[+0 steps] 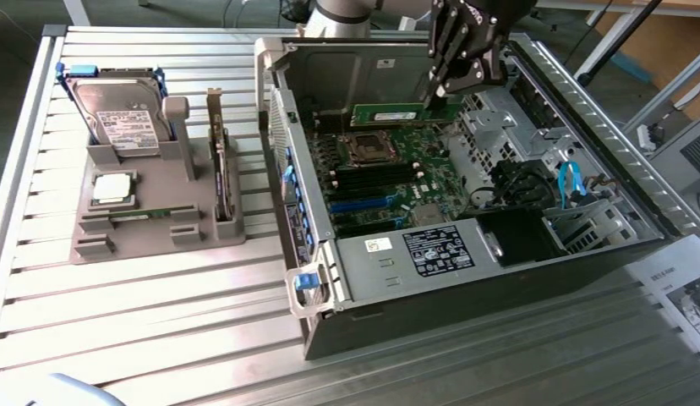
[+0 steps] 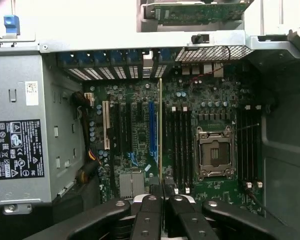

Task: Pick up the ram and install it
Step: 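Pick up the ram and move it above insertion slot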

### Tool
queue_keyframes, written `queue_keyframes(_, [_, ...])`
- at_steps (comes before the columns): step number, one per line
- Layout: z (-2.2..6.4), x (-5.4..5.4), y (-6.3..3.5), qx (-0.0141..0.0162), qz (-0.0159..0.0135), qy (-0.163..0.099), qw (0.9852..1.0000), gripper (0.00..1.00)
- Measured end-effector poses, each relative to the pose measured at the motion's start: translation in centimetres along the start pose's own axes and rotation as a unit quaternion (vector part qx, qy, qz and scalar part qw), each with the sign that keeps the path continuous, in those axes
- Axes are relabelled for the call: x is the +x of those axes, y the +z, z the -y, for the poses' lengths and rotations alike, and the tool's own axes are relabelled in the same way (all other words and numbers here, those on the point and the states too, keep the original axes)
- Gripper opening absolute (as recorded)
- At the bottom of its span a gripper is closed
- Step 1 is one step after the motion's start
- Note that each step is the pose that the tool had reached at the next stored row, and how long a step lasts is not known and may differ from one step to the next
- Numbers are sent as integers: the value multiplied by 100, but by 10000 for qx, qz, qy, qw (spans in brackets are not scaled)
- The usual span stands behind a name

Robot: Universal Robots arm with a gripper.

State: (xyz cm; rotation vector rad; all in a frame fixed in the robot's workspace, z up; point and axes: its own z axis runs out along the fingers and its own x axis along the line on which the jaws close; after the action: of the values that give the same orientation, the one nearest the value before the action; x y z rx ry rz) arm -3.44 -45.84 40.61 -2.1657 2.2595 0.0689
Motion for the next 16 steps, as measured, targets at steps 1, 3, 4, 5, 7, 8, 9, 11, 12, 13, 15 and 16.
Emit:
queue_keyframes(1, [16, -1, 0, 0, 0, 0, 10000, 12])
queue_keyframes(3, [52, -2, -1, 0, 0, 0, 10000, 12])
queue_keyframes(4, [66, -3, -1, 0, 0, 0, 10000, 12])
queue_keyframes(5, [81, -3, -1, 0, 0, 0, 10000, 12])
queue_keyframes(7, [99, -4, -2, 0, 0, 0, 10000, 12])
queue_keyframes(8, [100, -4, -2, 0, 0, 0, 10000, 12])
queue_keyframes(9, [100, -4, -2, 0, 0, 1, 10000, 12])
queue_keyframes(11, [101, -4, -2, 0, 0, 0, 10000, 12])
queue_keyframes(12, [100, -4, -2, 0, 0, 1, 10000, 12])
queue_keyframes(13, [101, -4, -2, 0, 0, 0, 10000, 12])
queue_keyframes(15, [102, -10, -2, 0, 0, -1, 10000, 12])
queue_keyframes(16, [101, -16, -1, 0, 0, -1, 10000, 12])
